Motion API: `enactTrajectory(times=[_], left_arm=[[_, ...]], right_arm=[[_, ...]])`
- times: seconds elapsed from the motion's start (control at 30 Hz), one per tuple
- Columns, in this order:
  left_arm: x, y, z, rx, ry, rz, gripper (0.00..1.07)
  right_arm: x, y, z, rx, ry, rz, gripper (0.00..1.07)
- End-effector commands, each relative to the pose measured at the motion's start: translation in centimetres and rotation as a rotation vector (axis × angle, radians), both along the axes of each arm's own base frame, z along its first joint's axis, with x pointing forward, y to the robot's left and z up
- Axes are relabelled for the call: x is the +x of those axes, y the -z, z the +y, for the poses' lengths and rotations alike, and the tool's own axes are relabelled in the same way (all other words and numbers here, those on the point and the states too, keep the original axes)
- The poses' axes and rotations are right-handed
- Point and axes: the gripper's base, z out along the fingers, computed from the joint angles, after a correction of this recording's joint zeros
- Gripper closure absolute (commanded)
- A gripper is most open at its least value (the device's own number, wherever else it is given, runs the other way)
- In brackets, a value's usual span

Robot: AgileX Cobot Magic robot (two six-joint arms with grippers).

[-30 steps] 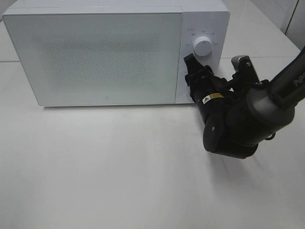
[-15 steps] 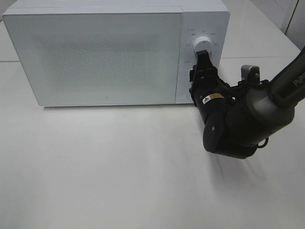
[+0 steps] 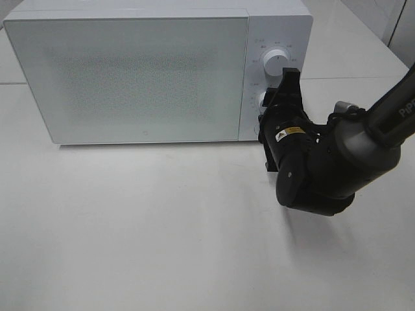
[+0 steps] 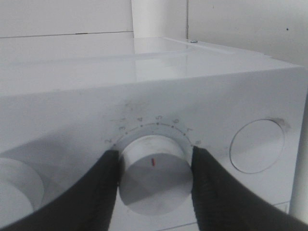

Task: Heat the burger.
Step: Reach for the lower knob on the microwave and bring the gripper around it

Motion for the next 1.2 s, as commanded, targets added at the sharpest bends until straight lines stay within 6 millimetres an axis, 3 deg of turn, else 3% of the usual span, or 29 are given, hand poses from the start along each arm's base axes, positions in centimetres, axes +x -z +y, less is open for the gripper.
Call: enactTrajectory(times=[0.03,0.43,1.2], left_arm=[[-0.27,0.01,-0.04,-0.003,0.0,-0.034,0.06],[-0.27,0.01,-0.04,-0.003,0.0,-0.034,0.06],[-0.27,0.01,-0.04,-0.003,0.0,-0.034,0.06]], right_arm=[[0.28,-2.04,1.38,0.082,-0.084,-0.178,1.0],[0.29,-2.01,1.23,0.226,-0.055,-0.171,0.99],[0.3,-1.91,0.8,0.189,-0.01,-0.165,0.92]])
